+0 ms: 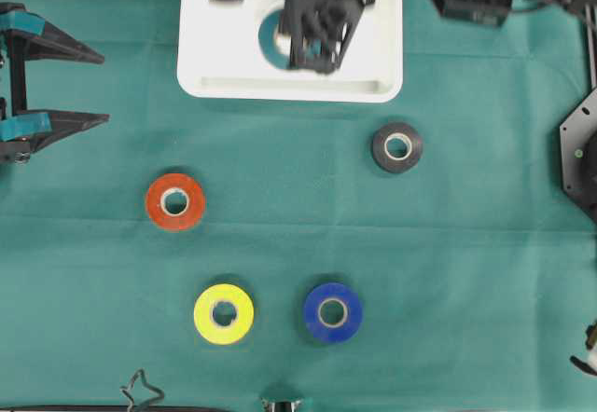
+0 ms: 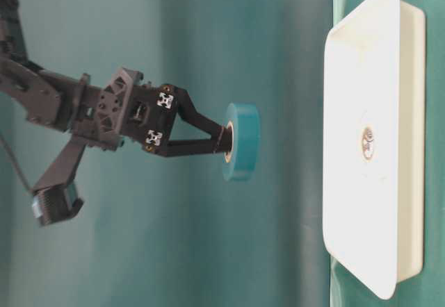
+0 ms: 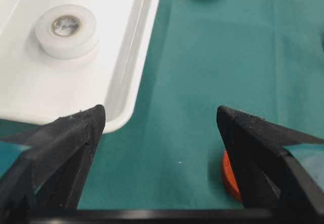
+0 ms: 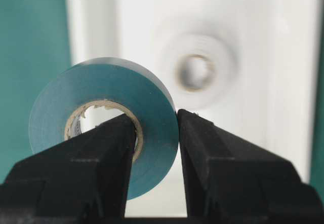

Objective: Pick up the tape from a random location and place it into the white case.
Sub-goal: 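Carry the teal roll over the tray's right side and lower it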

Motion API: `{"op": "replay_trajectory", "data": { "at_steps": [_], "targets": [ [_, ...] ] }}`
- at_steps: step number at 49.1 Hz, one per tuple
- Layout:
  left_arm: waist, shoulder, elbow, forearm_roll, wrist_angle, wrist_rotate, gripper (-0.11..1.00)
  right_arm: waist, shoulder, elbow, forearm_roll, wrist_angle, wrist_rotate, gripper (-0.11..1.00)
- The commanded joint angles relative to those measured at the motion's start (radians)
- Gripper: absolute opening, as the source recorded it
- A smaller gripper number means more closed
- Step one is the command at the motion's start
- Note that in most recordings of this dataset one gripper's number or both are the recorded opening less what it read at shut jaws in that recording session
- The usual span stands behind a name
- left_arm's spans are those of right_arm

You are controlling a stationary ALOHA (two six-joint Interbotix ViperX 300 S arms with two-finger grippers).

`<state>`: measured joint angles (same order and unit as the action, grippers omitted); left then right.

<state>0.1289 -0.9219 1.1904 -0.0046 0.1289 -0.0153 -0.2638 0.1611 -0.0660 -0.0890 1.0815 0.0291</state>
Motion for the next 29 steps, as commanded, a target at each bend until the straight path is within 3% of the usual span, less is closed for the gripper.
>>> {"op": "replay_trajectory", "data": {
  "at_steps": [1,12,29],
  "targets": [
    [0.003,0.006,-0.012,-0.002,-0.005,-0.002,0.98,-0.049,-0.044,-0.009,-0.003,-0.011,-0.008,0.28],
    [0.003,0.006,-0.012,-0.002,-0.005,-0.002,0.98,-0.141,-0.032,0.000,-0.003,-0.031,-0.034,0.28],
    [0.003,0.006,-0.012,-0.002,-0.005,-0.002,0.98,-0.150,-0.018,0.000,-0.002,-0.041,-0.035,0.28]
  ]
}}
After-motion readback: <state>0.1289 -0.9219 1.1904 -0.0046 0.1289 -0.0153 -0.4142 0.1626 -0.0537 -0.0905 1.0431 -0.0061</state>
